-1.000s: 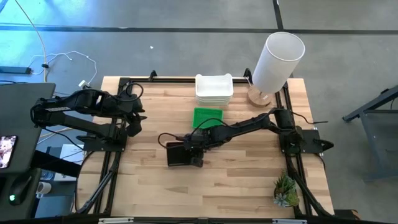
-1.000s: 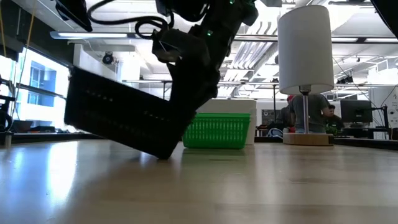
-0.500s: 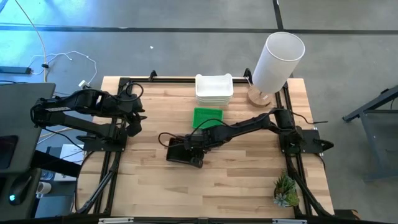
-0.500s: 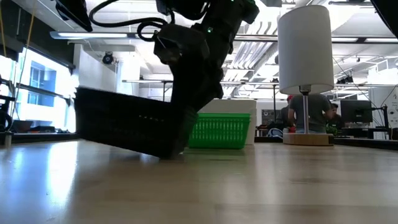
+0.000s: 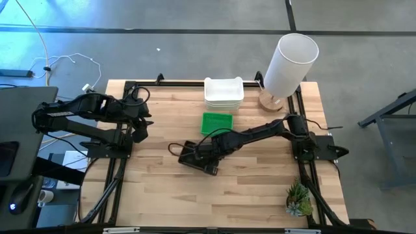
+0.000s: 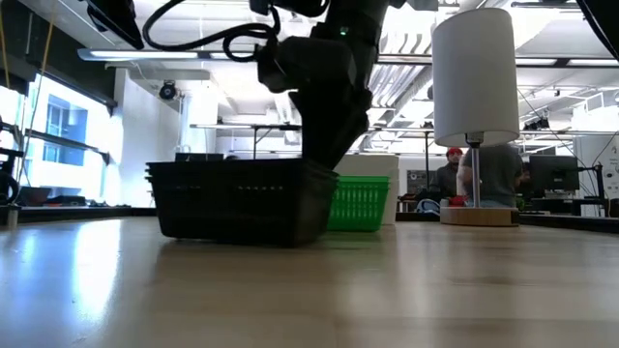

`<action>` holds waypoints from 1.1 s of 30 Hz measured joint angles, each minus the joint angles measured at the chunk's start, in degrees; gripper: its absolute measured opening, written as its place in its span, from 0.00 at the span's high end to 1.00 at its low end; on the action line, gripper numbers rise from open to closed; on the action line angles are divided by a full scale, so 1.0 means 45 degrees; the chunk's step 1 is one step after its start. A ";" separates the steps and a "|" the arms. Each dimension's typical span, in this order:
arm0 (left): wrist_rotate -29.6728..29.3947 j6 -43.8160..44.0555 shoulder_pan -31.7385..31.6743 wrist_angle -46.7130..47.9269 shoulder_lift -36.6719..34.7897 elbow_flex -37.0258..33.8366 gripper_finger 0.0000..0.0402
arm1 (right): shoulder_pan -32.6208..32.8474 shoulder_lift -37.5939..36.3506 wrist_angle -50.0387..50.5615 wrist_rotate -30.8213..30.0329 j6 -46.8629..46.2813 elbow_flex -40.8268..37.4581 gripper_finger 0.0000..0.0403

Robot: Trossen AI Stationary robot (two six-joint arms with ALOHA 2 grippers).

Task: Stack baskets by color
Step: Move the black bins to the center of the table

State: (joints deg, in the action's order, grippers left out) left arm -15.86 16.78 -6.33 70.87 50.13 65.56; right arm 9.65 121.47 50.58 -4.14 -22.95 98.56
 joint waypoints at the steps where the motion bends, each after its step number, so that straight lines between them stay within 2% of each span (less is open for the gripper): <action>1: 0.0000 0.0005 0.0000 0.0000 0.0000 0.0000 0.67 | 0.0006 0.0000 0.0081 -0.0022 -0.0035 0.0000 0.69; 17: 0.0002 0.0034 0.0000 0.0000 0.0000 0.0000 0.67 | 0.0058 0.0000 0.3065 -0.0459 -0.0509 0.0000 0.69; 33: 0.0005 0.0035 0.0000 -0.0016 0.0000 0.0000 0.67 | 0.0410 -0.0181 0.4190 -0.0483 0.0437 -0.0005 0.69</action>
State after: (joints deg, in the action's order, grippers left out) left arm -15.84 16.93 -6.33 70.80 50.13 65.56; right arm 11.49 120.66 69.44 -6.31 -20.98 98.54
